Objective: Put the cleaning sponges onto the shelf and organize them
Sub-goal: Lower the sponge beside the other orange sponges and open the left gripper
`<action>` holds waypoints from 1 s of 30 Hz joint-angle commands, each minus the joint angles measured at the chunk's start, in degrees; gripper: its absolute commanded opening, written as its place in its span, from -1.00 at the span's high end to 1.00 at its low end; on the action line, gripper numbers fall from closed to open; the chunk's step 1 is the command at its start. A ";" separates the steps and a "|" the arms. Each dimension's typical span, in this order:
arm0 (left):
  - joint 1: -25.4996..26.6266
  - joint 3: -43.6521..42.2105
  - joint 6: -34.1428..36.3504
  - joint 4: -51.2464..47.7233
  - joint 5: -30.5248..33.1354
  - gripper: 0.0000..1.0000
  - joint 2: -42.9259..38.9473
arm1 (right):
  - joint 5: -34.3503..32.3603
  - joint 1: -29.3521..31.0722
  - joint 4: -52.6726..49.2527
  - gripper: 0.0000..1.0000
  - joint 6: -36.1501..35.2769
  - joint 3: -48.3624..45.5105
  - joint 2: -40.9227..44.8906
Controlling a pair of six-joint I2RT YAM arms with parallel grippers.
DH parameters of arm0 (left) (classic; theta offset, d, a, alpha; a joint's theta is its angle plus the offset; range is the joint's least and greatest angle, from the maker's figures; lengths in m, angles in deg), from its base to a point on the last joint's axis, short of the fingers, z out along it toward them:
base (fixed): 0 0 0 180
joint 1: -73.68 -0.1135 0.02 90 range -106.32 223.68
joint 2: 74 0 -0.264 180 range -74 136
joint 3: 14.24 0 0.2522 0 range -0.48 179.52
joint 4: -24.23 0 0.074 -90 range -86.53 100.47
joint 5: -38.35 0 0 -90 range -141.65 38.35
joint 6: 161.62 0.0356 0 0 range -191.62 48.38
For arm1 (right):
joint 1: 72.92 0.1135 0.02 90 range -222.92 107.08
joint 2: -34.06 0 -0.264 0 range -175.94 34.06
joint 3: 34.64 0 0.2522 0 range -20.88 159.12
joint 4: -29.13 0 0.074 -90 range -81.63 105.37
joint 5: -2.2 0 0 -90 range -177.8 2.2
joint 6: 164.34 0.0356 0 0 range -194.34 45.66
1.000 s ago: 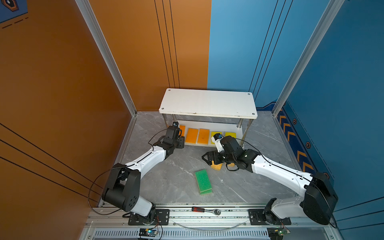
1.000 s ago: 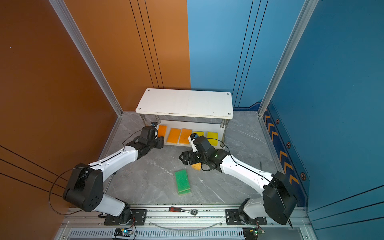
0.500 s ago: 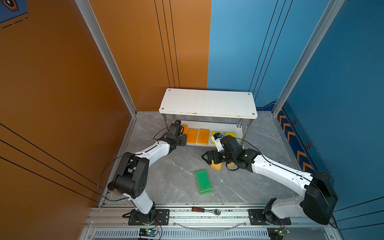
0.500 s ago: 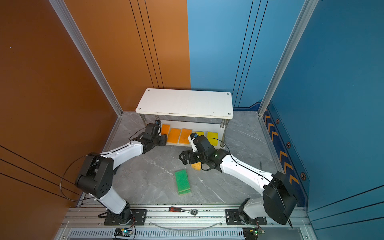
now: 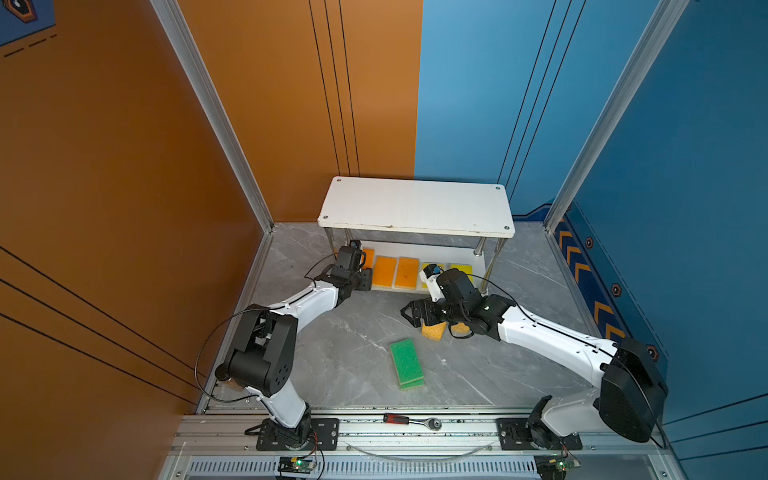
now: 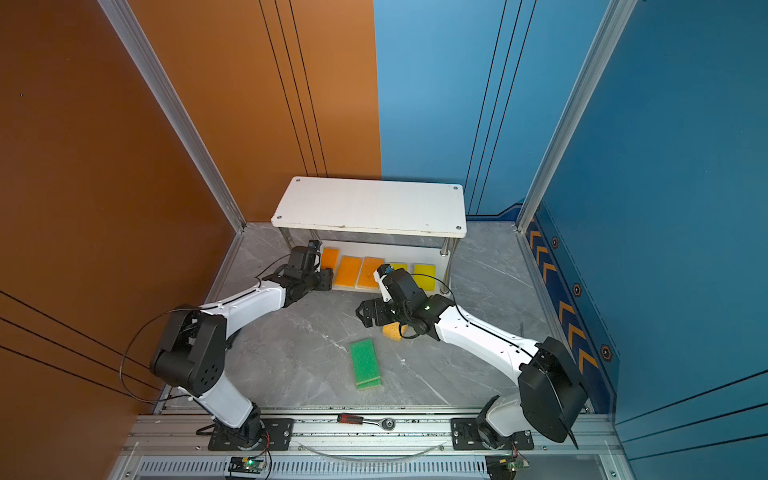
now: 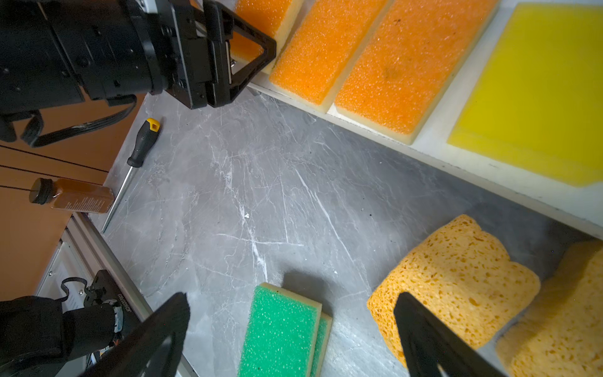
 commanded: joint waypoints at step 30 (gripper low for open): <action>-0.38 -0.20 -0.73 -4.01 1.50 -0.41 1.00 | 0.45 0.44 0.54 -0.94 0.97 1.42 -0.85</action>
